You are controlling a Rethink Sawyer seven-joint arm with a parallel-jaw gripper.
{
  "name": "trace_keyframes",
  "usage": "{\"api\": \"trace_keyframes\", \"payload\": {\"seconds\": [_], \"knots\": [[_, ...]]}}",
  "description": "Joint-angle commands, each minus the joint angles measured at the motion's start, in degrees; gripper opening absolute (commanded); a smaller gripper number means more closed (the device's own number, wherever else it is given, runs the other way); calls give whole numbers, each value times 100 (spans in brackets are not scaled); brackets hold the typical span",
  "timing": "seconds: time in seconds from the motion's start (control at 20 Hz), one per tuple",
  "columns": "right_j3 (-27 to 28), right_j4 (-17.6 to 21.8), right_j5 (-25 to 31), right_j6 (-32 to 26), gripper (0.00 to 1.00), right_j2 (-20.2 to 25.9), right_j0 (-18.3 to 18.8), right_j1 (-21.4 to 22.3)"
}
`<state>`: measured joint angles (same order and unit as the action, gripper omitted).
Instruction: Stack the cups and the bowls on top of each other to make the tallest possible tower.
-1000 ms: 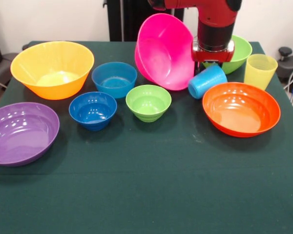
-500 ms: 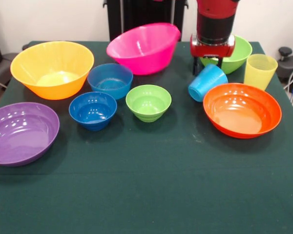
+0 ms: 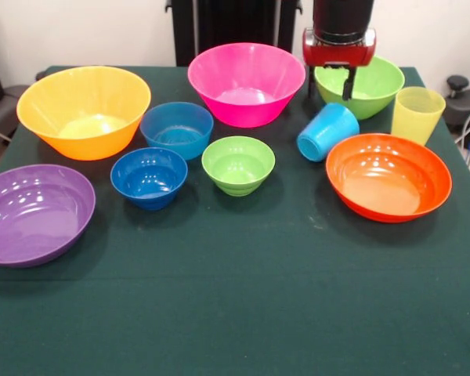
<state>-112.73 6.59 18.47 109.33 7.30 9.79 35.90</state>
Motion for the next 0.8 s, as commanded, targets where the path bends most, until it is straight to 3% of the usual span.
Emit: {"api": "trace_keyframes", "payload": {"seconds": [0.05,0.35,0.8], "knots": [[367,226,-127,425,100,94,-179,-476],[1125,463,-888,520,100,-466,-620,-1324],[1175,168,-1562,741,100,-545,-922,-1924]]}}
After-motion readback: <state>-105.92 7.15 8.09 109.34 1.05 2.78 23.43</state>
